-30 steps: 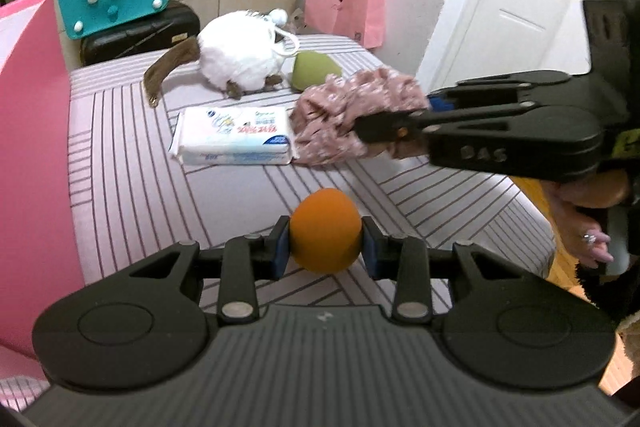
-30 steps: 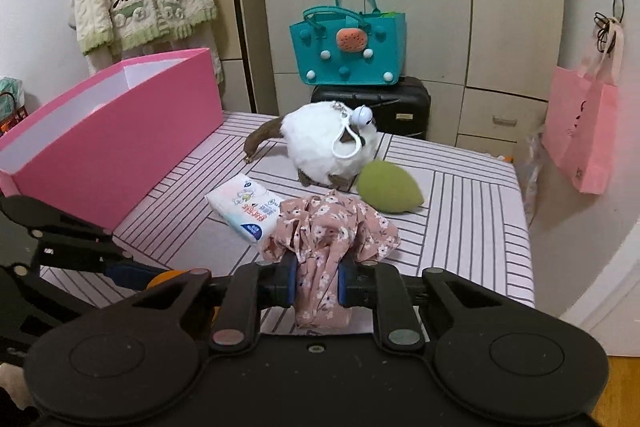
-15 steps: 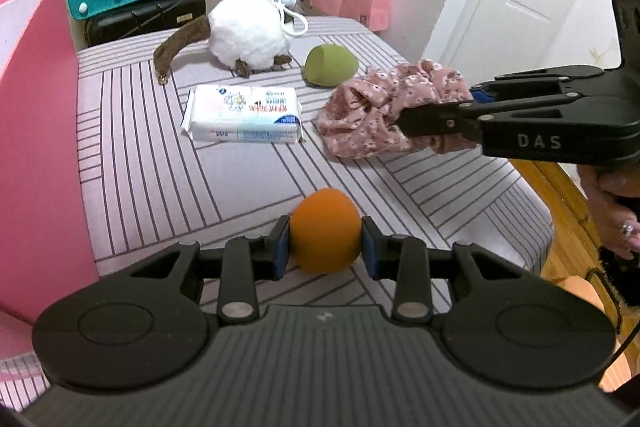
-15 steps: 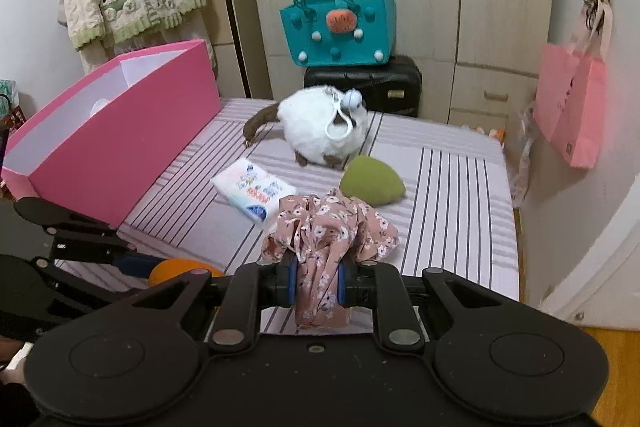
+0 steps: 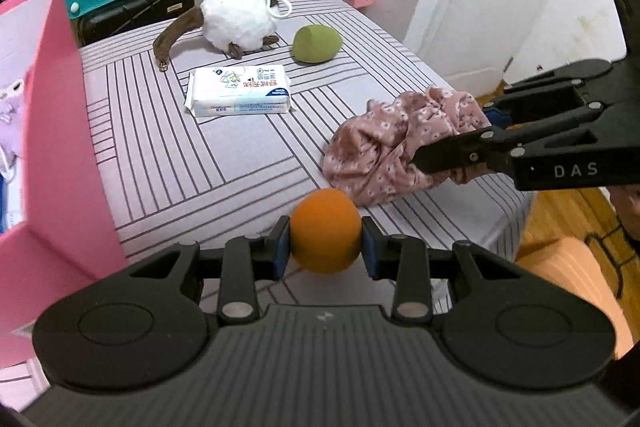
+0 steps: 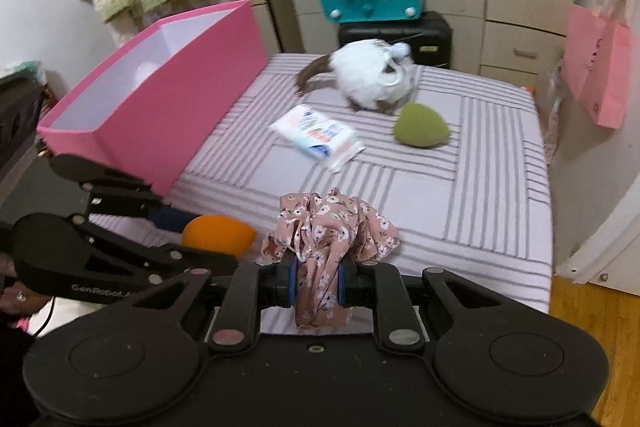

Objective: Organize soft objects

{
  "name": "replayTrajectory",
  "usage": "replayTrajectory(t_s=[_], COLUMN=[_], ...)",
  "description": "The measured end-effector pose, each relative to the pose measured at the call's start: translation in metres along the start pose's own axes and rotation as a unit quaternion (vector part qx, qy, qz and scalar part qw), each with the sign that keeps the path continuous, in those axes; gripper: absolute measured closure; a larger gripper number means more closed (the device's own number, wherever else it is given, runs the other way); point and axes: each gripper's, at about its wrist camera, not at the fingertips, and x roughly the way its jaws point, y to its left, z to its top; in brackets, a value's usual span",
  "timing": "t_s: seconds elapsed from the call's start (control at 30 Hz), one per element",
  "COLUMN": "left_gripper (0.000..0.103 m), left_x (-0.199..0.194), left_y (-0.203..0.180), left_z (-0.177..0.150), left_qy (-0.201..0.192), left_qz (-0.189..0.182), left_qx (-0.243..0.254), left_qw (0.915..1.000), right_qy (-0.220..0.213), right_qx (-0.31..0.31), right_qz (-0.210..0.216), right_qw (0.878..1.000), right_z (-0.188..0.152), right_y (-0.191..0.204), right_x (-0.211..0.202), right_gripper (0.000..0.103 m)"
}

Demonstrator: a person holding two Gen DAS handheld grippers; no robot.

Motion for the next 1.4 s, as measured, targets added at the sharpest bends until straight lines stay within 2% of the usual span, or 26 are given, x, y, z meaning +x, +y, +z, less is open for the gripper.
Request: replayTrajectory(t_s=[0.23,0.4,0.5,0.6,0.83,0.97,1.13,1.23,1.4], left_gripper=[0.068,0.068,0.068,0.068,0.068,0.068,0.068,0.068,0.068], left_x=[-0.039,-0.069,-0.088,-0.107,-0.149,-0.167,-0.168,-0.154,-0.124], left_y=[-0.002,0.005,0.010,0.023,0.042,0.061,0.100,0.120,0.147], left_z=[-0.003,-0.004,-0.006,-0.005,-0.001,-0.005,0.000,0.007,0.010], left_qy=[0.021,0.036,0.033,0.034,-0.005,-0.055,-0.080,-0.074,-0.057], left_qz=[0.004,0.010,0.017,0.002,0.005,0.027,0.033,0.049,0.048], left_qx=[0.024,0.011,0.010,-0.008,-0.006,-0.007,-0.030,-0.042,-0.061], left_qw=[0.9995,0.9992,0.9993,0.9994,1.0000,0.9981,0.9959,0.9952,0.9954], right_qy=[0.013,0.016,0.016,0.015,0.008,-0.001,-0.010,-0.021,-0.013], right_qx=[-0.025,-0.034,-0.044,-0.062,-0.109,-0.125,-0.135,-0.145,-0.127], right_qz=[0.022,0.033,0.045,0.057,0.086,0.095,0.087,0.077,0.097], right_qw=[0.999,0.999,0.998,0.996,0.990,0.988,0.987,0.986,0.987], right_z=[0.006,0.018,0.027,0.036,0.061,0.076,0.103,0.119,0.141], right_y=[0.032,0.050,0.061,0.077,0.117,0.135,0.149,0.157,0.160], right_x=[-0.023,-0.039,-0.046,-0.052,-0.054,-0.051,-0.036,-0.023,0.013], right_gripper=[0.081,0.080,0.080,0.080,0.080,0.079,0.079,0.079,0.079])
